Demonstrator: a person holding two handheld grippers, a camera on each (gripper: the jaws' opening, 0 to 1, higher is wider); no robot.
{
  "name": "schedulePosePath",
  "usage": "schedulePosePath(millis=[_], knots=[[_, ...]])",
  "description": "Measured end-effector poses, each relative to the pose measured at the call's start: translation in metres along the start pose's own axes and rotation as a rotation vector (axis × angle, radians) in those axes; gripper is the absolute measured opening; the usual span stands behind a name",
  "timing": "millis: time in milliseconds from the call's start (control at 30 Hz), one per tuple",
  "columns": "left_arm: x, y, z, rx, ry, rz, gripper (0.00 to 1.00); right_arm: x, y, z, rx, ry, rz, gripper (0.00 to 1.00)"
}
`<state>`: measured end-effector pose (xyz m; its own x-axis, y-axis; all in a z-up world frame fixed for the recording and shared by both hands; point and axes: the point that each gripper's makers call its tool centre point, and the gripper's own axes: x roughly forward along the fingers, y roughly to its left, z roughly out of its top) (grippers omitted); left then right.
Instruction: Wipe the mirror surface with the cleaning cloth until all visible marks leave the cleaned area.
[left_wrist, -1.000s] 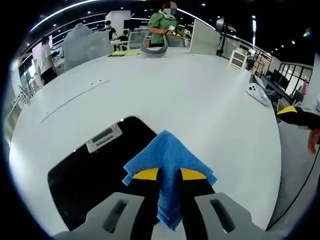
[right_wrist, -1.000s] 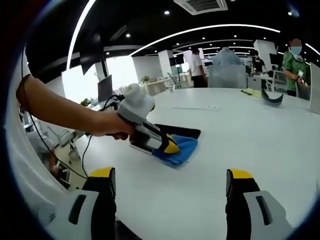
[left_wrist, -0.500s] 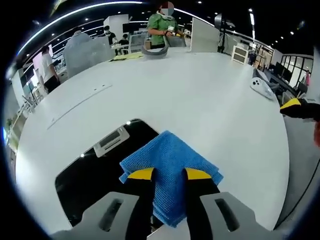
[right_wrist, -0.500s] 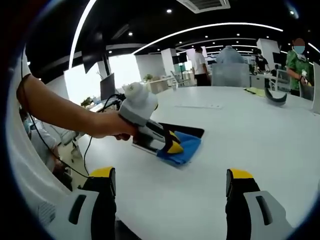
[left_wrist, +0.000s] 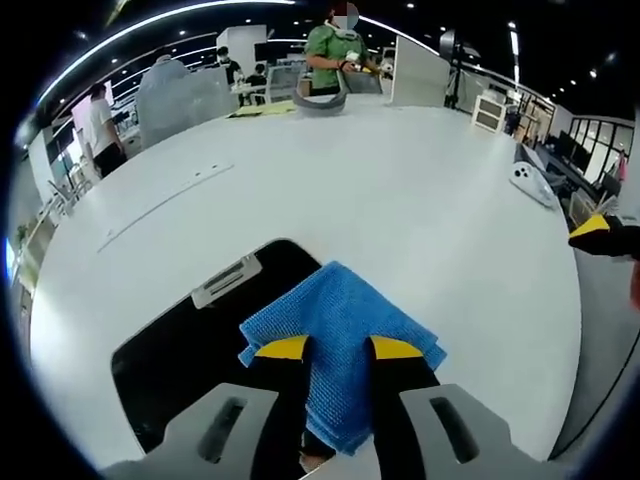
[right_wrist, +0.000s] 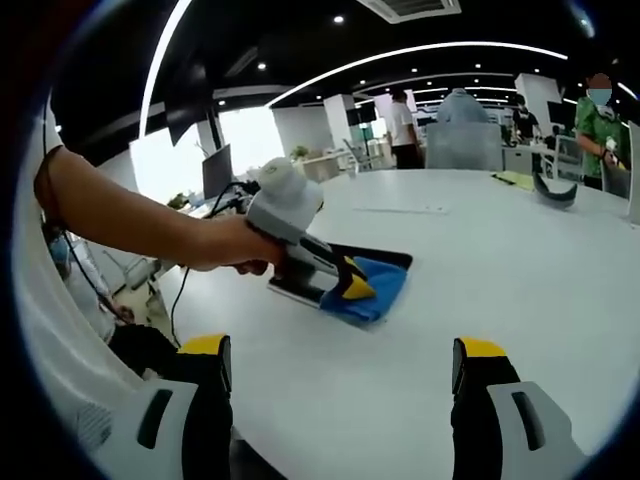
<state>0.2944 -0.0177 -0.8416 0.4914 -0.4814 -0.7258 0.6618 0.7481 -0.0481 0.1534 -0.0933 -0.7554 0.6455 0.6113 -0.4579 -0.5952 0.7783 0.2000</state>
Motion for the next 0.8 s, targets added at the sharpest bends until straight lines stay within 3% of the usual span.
schedulePosePath(millis=[800], knots=[[0.011,0.016,0.013,-0.046,0.009,-0.001,0.19,-0.001,0.006,-0.003,0.002,0.008,0.019,0.91]])
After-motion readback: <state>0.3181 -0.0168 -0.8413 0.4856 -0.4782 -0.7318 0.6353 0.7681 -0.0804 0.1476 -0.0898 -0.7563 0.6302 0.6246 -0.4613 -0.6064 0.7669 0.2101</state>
